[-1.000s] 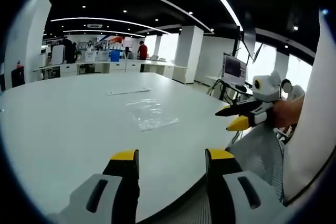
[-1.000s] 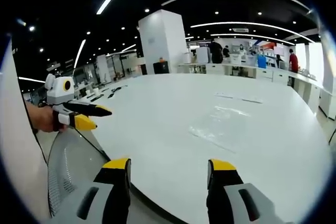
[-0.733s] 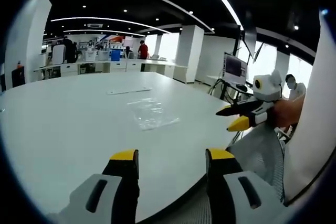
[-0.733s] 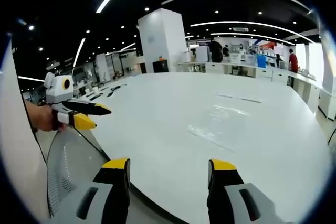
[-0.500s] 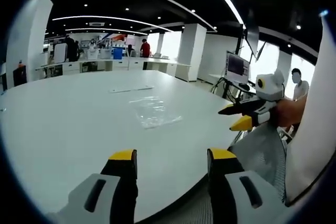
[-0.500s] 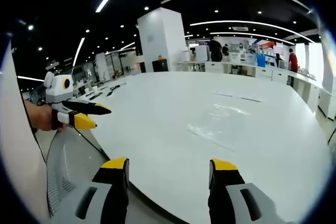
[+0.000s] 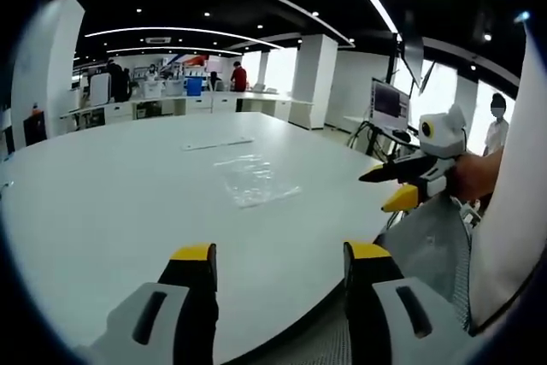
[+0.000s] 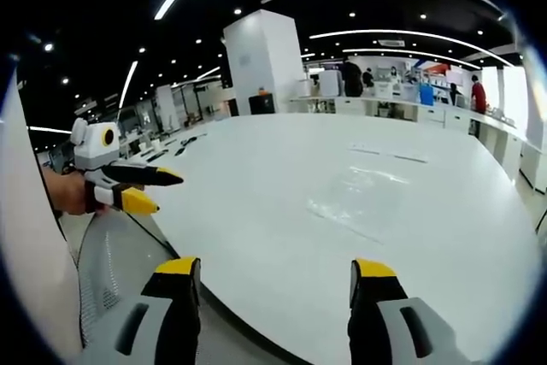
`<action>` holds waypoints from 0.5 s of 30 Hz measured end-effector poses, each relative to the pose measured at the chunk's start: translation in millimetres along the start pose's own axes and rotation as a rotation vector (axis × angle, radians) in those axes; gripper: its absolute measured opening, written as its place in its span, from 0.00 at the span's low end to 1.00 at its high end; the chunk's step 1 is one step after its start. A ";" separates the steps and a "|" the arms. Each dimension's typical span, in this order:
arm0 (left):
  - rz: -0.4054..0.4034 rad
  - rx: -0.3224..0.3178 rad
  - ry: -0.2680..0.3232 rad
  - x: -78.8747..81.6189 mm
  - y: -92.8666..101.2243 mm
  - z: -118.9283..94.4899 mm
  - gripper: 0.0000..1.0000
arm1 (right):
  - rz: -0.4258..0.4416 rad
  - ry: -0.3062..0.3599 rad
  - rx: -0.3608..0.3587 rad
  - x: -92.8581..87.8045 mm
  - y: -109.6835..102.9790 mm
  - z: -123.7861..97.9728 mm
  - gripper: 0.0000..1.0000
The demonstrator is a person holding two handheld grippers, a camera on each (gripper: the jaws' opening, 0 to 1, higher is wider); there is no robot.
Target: Arrange the food packaging bags into a neat stack by flattening each bag and aligning their edges.
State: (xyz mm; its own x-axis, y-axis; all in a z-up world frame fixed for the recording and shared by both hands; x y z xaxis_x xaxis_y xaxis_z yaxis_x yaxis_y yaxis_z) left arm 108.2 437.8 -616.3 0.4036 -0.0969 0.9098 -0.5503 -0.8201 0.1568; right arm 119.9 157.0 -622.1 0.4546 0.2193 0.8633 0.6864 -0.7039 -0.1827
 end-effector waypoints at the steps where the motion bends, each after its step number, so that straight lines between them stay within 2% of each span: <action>1: 0.000 0.000 0.000 0.5 0.8 0.0 0.59 | 0.000 -0.002 0.001 0.0 0.0 0.1 0.72; 6: -0.002 0.004 -0.001 4.3 6.9 -0.4 0.61 | 0.006 -0.005 0.010 0.3 -0.3 0.8 0.75; 15: -0.003 0.004 -0.010 2.8 5.2 0.4 0.62 | 0.016 -0.008 0.021 3.2 -1.8 1.0 0.79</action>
State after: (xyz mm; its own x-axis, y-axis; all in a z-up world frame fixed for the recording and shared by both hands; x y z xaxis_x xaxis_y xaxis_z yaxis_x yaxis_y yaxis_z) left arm 106.7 433.0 -613.0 0.4126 -0.0996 0.9055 -0.5459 -0.8228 0.1582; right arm 120.6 159.6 -619.5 0.4703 0.2139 0.8562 0.6906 -0.6933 -0.2061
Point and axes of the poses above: the point that each gripper's makers call its tool centre point, and the gripper's own axes: z roughly forward along the fingers, y roughly to its right, x roughly out of its top, the point moved 8 cm from there along -z, roughly backward along the fingers, and after that the axes turned 3 degrees about x, right-handed, at the moved point
